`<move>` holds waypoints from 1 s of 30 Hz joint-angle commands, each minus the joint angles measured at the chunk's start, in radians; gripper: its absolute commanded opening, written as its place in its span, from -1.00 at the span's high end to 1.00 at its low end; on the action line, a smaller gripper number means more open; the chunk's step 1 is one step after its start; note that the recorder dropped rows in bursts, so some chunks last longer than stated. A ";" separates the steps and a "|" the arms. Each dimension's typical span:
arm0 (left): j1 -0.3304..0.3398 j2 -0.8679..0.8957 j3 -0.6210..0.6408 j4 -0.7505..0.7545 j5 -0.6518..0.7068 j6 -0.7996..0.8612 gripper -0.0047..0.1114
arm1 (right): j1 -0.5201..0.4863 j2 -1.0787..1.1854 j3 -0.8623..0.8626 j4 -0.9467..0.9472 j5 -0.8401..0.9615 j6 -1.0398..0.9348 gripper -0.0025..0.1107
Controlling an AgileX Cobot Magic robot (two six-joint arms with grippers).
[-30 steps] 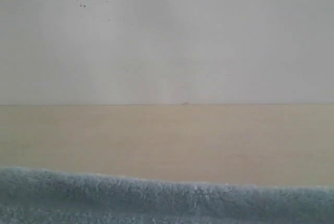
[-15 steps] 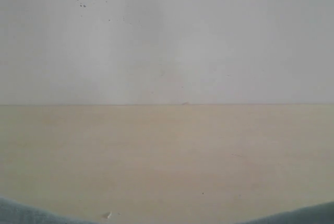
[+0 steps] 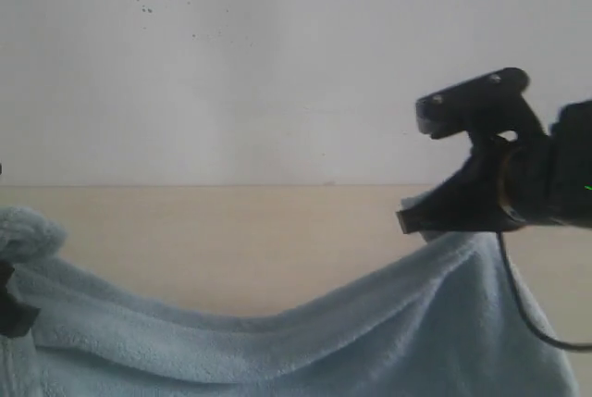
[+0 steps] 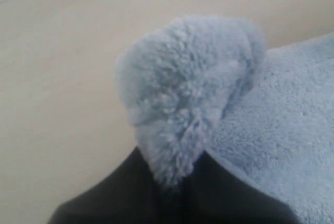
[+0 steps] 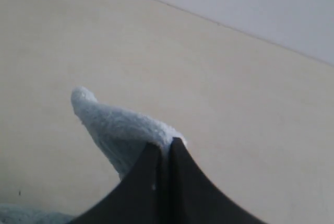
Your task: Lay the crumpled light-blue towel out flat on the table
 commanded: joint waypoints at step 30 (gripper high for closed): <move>0.098 0.069 0.041 0.199 -0.093 -0.426 0.49 | -0.231 0.109 -0.076 0.451 0.022 -0.673 0.96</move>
